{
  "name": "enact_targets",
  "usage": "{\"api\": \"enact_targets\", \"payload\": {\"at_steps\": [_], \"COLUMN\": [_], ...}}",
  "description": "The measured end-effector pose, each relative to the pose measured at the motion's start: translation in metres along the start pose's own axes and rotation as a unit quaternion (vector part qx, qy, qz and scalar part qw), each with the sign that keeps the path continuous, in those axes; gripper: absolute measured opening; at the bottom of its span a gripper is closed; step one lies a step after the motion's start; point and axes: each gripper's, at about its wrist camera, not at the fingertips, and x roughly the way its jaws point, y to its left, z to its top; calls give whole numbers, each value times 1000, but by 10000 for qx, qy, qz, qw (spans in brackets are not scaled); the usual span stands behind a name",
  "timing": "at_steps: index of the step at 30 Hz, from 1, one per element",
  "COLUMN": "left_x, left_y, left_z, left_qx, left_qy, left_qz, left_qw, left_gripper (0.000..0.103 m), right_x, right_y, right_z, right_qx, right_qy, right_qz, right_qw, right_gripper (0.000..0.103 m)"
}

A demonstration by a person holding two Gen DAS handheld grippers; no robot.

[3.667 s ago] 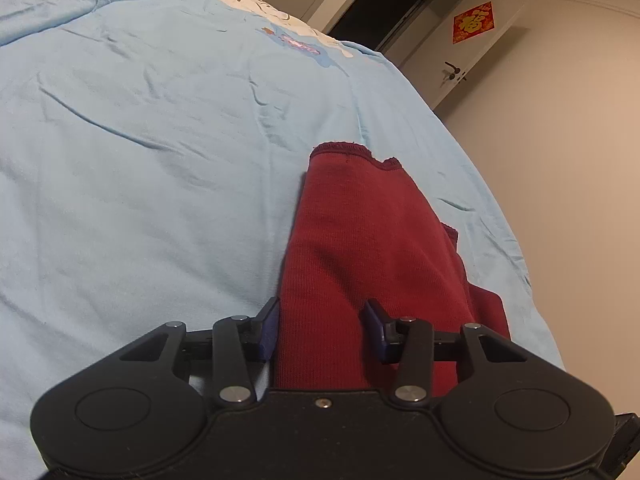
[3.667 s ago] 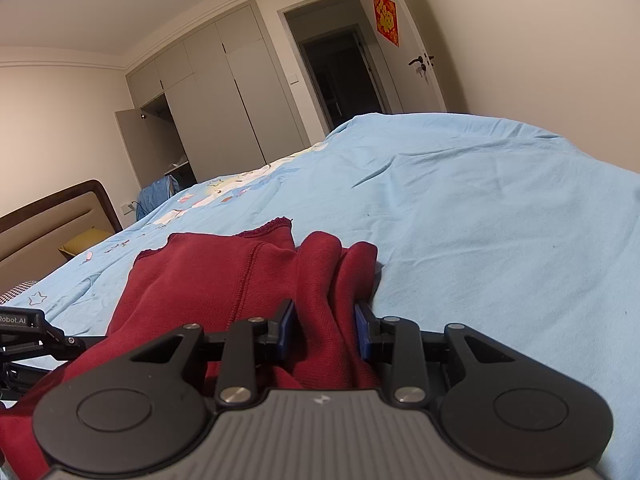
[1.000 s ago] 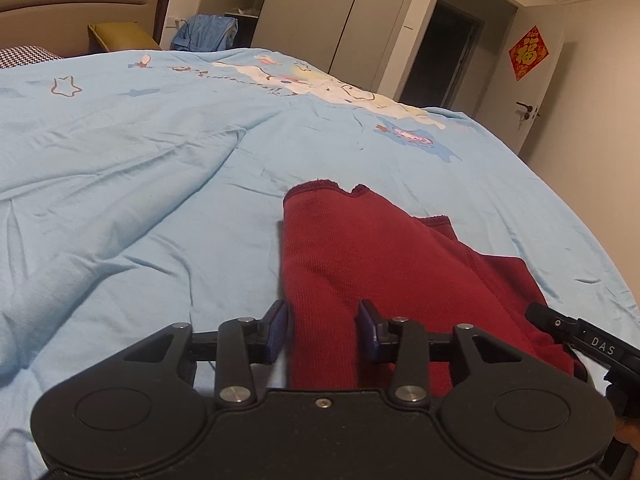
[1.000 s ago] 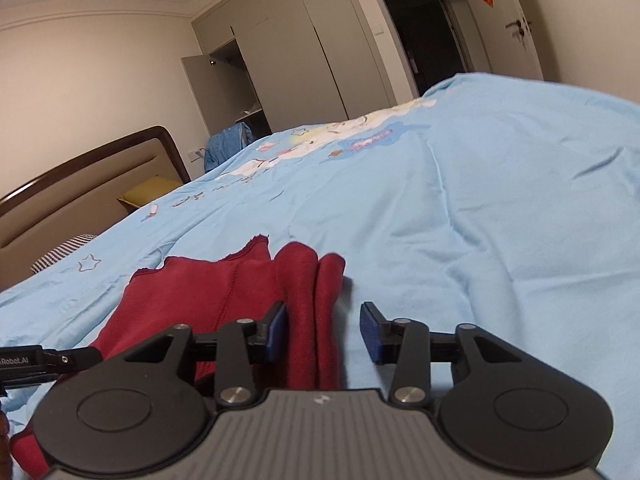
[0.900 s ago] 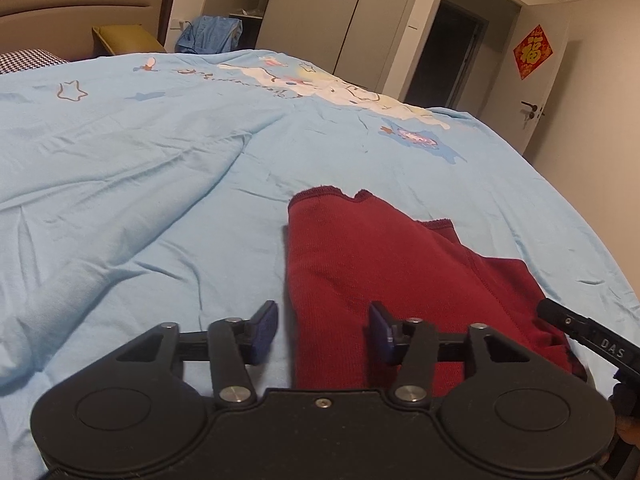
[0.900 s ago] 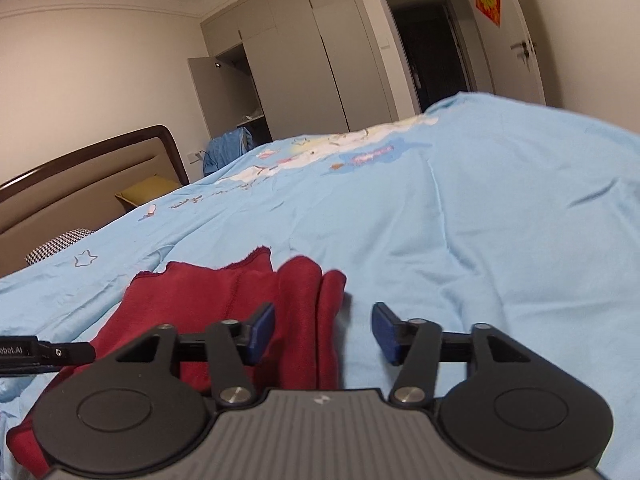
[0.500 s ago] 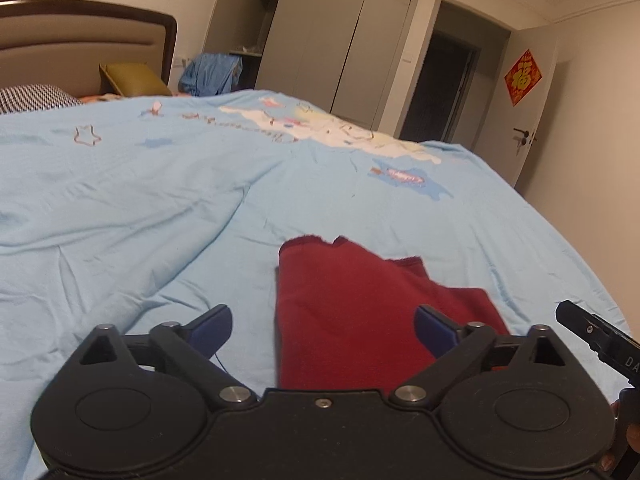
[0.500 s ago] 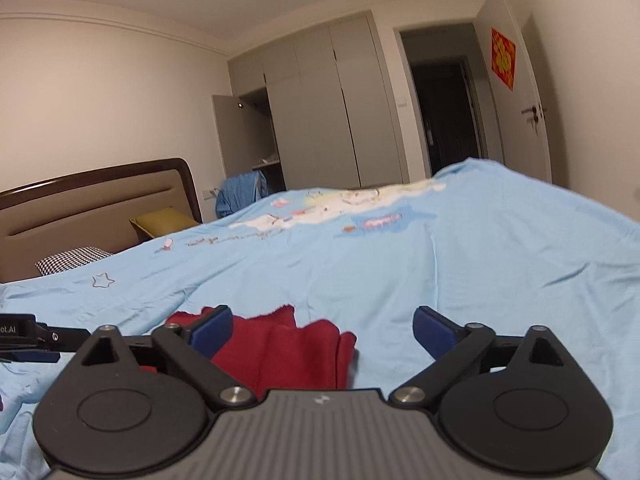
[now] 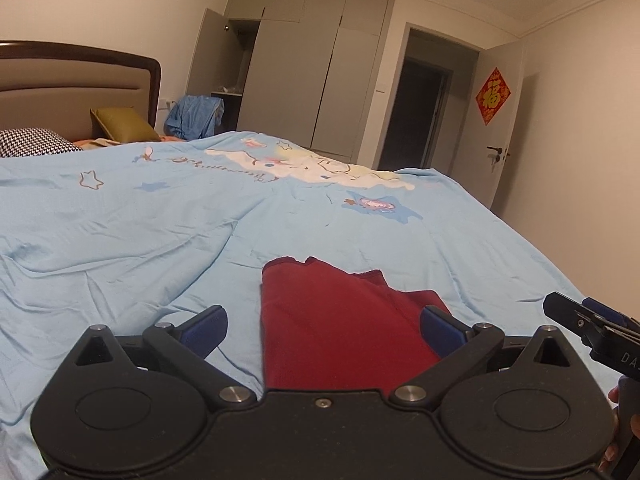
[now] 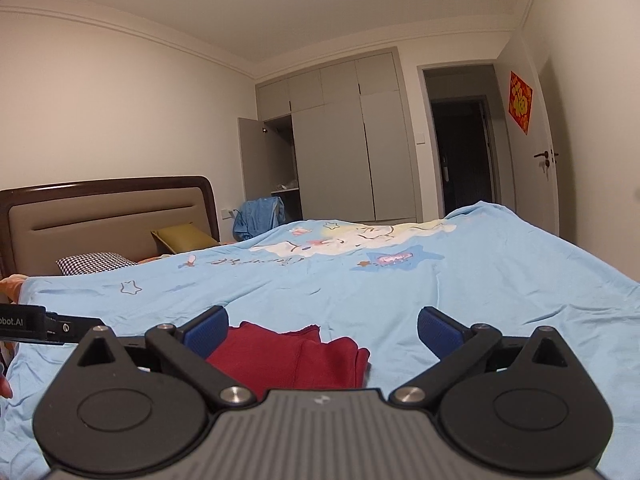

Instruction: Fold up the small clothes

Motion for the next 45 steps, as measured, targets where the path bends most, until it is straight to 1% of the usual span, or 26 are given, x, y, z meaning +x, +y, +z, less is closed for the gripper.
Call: {"api": "enact_targets", "payload": {"at_steps": [8,15,20,24,29,45], "left_x": [-30,-51,-63,-67,-68,-63], "left_y": [1,5,6,7,8,8], "left_z": [-29,-56,-76,-89,-96,-97], "left_qx": [45,136,254,346,393,366], "left_qy": [38,48,-2,35,104,211], "left_qz": [26,88,68,59,77,62], "left_qw": [10000,9999,9997,9994,9991,9991], "left_gripper": [102,102,102,102,102,102], "right_x": [-44,-75,-90,-94,-89,-82], "right_y": [18,34,39,41,42,39], "right_z": [-14,-37,-53,-64,-71,-75], "right_qx": [-122,-316,-255,-280,-285,-249], "right_qy": [-90,-6,53,159,306,407], "right_qz": [-25,-134,-272,-365,-372,-361], "right_qw": [9999,9994,9993,9988,9984,9982], "right_gripper": [103,103,103,103,103,103]}}
